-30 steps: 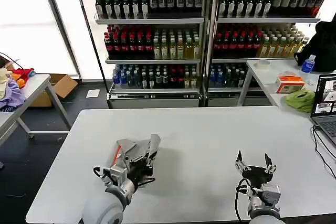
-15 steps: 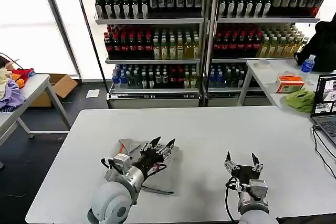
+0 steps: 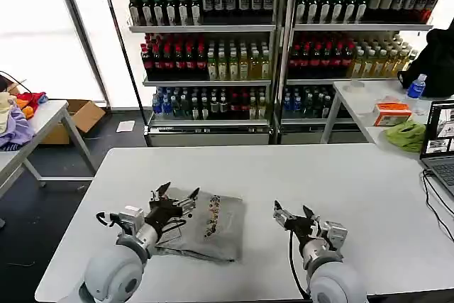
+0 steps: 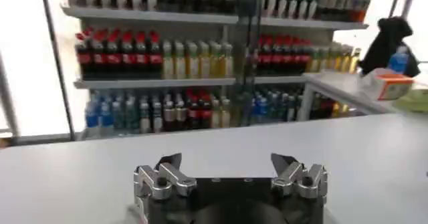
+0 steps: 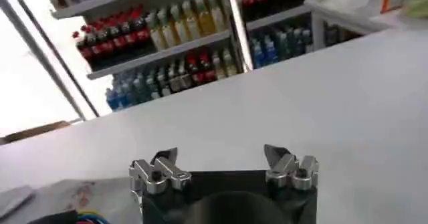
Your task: Fold and organize the clothes.
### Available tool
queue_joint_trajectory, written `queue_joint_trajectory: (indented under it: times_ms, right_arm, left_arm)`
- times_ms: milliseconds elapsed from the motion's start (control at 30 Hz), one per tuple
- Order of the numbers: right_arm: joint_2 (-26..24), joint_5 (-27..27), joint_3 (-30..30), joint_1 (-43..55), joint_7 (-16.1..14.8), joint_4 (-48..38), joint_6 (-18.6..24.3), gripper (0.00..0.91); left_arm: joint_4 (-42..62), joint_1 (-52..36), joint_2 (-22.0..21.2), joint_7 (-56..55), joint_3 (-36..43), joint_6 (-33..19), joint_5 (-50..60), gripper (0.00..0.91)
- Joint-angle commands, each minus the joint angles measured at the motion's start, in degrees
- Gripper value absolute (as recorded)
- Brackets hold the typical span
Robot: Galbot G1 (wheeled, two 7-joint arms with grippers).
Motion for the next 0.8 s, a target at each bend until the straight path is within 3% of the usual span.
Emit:
queue_joint_trajectory:
  times_ms: [33, 433, 800]
  right_arm:
    - [-1.9, 13.9, -7.8, 6.7, 3.1, -3.4, -1.7, 0.907]
    - [-1.7, 15.9, -16.1, 14.7, 4.1, -8.8, -1.8, 0.907]
    - [0.2, 17.6, -19.0, 18.2, 5.3, -14.1, -1.8, 0.796]
  left_arm:
    - [-0.4, 3.3, 3.2, -1.2, -6.8, 1.4, 2.5, 0.907]
    - [0.9, 3.7, 3.2, -1.6, -8.7, 1.4, 2.4, 0.907]
    - [1.7, 4.3, 3.0, -1.5, -9.1, 1.4, 2.3, 0.907]
